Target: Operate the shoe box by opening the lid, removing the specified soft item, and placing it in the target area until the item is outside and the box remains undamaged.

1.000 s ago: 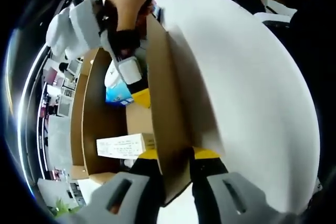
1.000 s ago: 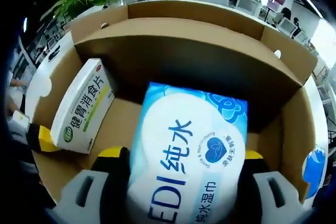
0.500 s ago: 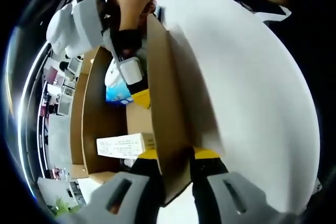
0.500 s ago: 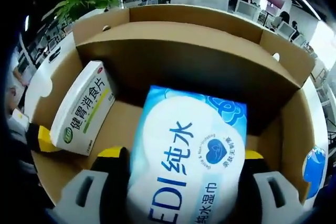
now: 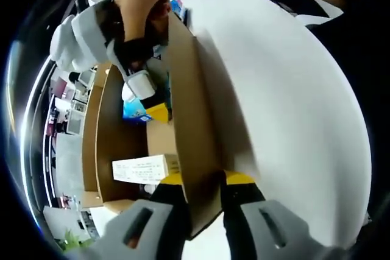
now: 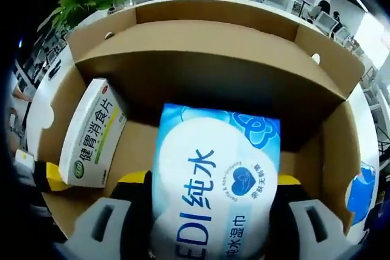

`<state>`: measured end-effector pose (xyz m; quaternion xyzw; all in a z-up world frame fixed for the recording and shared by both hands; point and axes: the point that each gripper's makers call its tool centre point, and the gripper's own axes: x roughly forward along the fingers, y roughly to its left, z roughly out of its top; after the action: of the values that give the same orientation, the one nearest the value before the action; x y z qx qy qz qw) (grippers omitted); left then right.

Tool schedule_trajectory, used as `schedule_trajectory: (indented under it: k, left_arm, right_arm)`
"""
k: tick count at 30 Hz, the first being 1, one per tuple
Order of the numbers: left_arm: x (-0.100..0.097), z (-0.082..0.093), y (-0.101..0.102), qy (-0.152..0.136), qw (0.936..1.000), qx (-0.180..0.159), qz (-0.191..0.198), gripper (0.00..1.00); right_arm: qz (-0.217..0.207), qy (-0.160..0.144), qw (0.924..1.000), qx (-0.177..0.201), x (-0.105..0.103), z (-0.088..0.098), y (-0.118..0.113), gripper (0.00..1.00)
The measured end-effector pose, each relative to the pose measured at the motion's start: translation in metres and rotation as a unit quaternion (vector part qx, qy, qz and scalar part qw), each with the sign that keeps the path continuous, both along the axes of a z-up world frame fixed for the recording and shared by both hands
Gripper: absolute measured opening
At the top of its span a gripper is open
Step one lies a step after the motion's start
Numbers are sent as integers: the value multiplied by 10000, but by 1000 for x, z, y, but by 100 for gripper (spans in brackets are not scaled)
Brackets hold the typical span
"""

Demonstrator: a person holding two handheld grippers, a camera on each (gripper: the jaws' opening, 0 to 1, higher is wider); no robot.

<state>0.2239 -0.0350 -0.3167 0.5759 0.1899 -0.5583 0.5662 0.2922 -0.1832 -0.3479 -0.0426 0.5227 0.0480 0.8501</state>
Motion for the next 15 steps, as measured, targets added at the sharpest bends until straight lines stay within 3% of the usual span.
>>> schedule_trajectory:
  k: [4, 6, 7, 15]
  left_arm:
    - [0, 0, 0, 5, 10000, -5, 6, 18]
    - [0, 0, 0, -4, 10000, 2, 8, 18]
    - [0, 0, 0, -5, 10000, 2, 2, 18]
    - [-1, 0, 0, -5, 10000, 7, 1, 18]
  right_arm:
    - [-20, -58, 10000, -27, 2, 4, -2, 74]
    - [-268, -154, 9993, 194, 5, 11, -4, 70]
    - [-199, -161, 9995, 191, 5, 13, -6, 69]
    - [-101, 104, 9999, 79, 4, 16, -8, 63]
